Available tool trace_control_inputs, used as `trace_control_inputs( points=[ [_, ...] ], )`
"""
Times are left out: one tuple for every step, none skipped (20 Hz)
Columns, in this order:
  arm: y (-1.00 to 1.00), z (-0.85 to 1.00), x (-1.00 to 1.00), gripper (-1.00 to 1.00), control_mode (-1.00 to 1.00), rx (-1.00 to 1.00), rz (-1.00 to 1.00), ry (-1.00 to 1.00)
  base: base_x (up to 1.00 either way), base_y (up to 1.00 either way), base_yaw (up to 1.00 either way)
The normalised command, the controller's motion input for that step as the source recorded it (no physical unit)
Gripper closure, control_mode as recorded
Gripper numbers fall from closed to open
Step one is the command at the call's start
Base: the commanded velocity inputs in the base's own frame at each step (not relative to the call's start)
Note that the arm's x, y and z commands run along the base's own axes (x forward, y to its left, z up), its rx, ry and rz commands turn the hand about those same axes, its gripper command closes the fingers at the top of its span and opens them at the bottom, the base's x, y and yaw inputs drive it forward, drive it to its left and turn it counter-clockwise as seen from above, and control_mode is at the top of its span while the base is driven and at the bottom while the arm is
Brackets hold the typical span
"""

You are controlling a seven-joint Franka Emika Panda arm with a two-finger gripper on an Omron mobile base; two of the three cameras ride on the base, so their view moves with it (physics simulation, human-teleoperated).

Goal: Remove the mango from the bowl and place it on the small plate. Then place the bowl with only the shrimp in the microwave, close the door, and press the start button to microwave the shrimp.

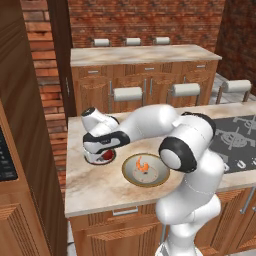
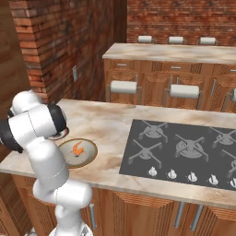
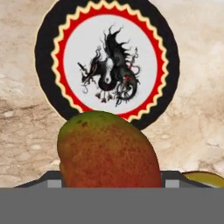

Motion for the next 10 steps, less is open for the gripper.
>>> trace_control_inputs(
  points=[
    [0.0,-0.12,0.15,1.0,-1.0,0.0,0.0,0.0,0.0,0.0,0.0],
    [0.0,-0.18,0.13,1.0,-1.0,0.0,0.0,0.0,0.0,0.0,0.0],
    [0.0,-0.21,0.16,1.0,-1.0,0.0,0.0,0.03,0.0,0.0,0.0],
    [0.0,-0.21,0.18,1.0,-1.0,0.0,0.0,0.03,0.0,0.0,0.0],
    [0.0,-0.19,0.18,1.0,-1.0,0.0,0.0,0.01,0.0,0.0,0.0],
    [0.0,-0.19,0.17,1.0,-1.0,0.0,0.0,0.01,0.0,0.0,0.0],
    [0.0,-0.19,0.19,1.0,-1.0,0.0,0.0,0.0,0.0,0.0,0.0],
    [0.0,-0.21,0.22,1.0,-1.0,0.0,0.0,0.0,0.0,0.0,0.0],
    [0.0,-0.21,0.25,1.0,-1.0,0.0,0.0,0.0,0.0,0.0,0.0],
    [0.0,-0.21,0.27,1.0,-1.0,0.0,0.0,0.0,0.0,0.0,0.0]
  ],
)
